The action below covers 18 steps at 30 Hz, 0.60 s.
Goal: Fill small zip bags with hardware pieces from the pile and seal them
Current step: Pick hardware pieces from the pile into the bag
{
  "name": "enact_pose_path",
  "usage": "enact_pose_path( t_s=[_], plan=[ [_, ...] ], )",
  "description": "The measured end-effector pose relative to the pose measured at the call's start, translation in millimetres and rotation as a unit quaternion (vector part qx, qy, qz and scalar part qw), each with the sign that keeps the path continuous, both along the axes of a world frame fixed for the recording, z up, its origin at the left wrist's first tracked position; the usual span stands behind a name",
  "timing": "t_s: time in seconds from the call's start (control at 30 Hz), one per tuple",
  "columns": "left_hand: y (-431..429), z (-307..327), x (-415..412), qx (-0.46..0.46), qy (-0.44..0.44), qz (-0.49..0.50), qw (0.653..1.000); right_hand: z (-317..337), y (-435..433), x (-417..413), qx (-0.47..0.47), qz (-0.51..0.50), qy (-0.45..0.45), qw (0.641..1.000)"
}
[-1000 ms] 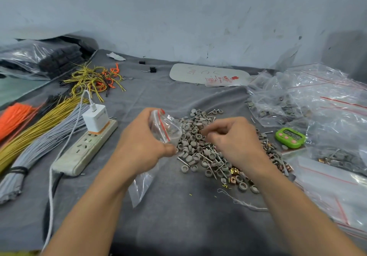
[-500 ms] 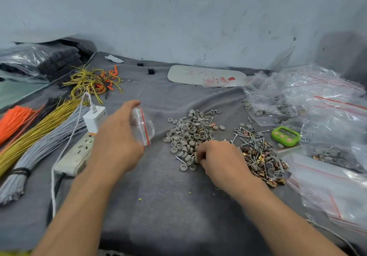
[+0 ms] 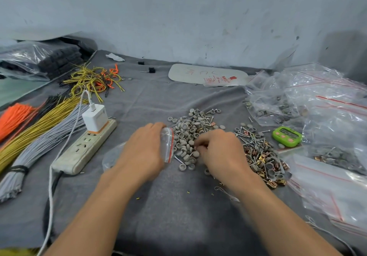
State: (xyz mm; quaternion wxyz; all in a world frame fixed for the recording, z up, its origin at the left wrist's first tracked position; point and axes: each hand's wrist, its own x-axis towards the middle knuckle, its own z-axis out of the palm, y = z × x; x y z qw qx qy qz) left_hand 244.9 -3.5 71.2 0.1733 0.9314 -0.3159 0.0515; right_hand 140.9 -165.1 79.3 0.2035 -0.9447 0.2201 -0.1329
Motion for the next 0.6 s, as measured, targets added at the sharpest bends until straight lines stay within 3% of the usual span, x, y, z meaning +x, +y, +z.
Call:
enact_pose_path(
  t_s=[0.07,0.13,0.43,0.5,0.6],
  plan=[
    [-1,0,-3,-0.028,0.000,-0.019,0.999,5,-1,1,0.127,0.009,-0.074,0.989],
    [-3,1,-6,-0.050,0.001,-0.038,0.998,6,5,4,0.210,0.032,-0.094,0.973],
    [-8,12,-15,-0.100,0.094,-0.038,0.990,7,24,16,0.369,0.144,-0.117,0.911],
    [-4,14,-13,-0.112,0.093,-0.023,0.989,11,13,11,0.318,0.096,-0.143,0.932],
    [2,15,-7,-0.119,0.080,0.009,0.990,14,-2,0,0.134,0.027,-0.095,0.986]
  ],
)
